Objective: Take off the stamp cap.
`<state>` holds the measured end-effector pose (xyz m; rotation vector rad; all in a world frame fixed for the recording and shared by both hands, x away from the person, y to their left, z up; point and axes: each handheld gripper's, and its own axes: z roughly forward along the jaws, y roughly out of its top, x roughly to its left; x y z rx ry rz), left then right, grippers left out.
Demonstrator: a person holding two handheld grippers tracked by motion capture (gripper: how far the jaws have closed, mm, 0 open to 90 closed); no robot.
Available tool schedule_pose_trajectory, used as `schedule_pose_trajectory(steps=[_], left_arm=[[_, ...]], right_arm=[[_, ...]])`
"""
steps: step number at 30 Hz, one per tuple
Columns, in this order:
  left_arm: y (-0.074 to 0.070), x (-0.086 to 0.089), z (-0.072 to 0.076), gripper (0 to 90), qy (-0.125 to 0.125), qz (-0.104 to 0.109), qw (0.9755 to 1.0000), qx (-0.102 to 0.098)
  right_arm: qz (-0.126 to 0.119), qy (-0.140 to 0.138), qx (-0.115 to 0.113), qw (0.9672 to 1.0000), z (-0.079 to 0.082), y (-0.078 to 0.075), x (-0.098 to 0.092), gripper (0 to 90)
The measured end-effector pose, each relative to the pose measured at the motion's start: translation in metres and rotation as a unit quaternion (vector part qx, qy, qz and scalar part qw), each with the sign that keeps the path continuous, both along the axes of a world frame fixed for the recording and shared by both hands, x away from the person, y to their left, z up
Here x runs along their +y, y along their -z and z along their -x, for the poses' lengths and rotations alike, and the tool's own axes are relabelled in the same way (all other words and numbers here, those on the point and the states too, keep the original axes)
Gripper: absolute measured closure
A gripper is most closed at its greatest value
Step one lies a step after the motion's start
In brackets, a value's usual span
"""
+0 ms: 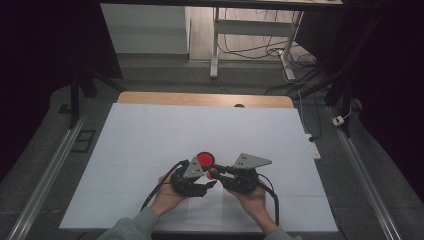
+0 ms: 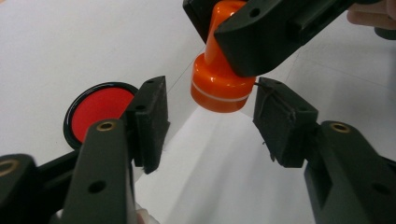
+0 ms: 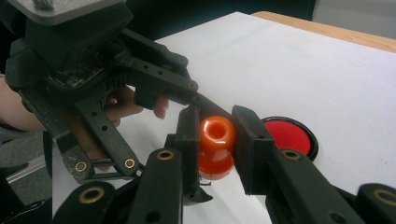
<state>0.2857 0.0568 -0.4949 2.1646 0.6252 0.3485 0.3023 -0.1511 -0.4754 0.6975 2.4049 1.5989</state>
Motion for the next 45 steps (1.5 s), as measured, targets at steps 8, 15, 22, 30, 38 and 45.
schedule_pose_trajectory(steps=[8, 15, 22, 30, 38, 45], left_arm=[[0.0005, -0.0006, -0.0006, 52.0, 0.003, 0.001, 1.0, 0.002], [0.0011, -0.0009, -0.001, 56.3, 0.007, 0.002, 1.0, 0.007], [0.0015, -0.0004, -0.0019, 59.5, 0.008, 0.002, 0.9999, 0.01], [0.0018, -0.0007, -0.0015, 63.7, 0.01, -0.001, 0.9999, 0.008], [0.002, -0.0005, -0.0016, 65.1, 0.011, -0.003, 0.9999, 0.009], [0.0022, -0.0007, -0.0006, 65.5, 0.011, -0.011, 0.9999, 0.005]], right_arm=[[0.0, 0.001, 0.002, 1.0, -0.0001, 0.0002, -0.0004, 71.9], [-0.003, 0.001, -0.001, 1.0, 0.0002, 0.0007, 0.0, 71.9], [-0.002, -0.002, -0.004, 1.0, 0.0008, 0.0007, 0.0003, 71.9], [-0.001, -0.002, -0.005, 1.0, 0.001, 0.0012, 0.0005, 71.9], [-0.002, -0.001, -0.009, 1.0, 0.0014, 0.0019, 0.001, 72.0], [0.001, -0.002, -0.011, 0.9999, 0.002, 0.0026, 0.0017, 72.0]])
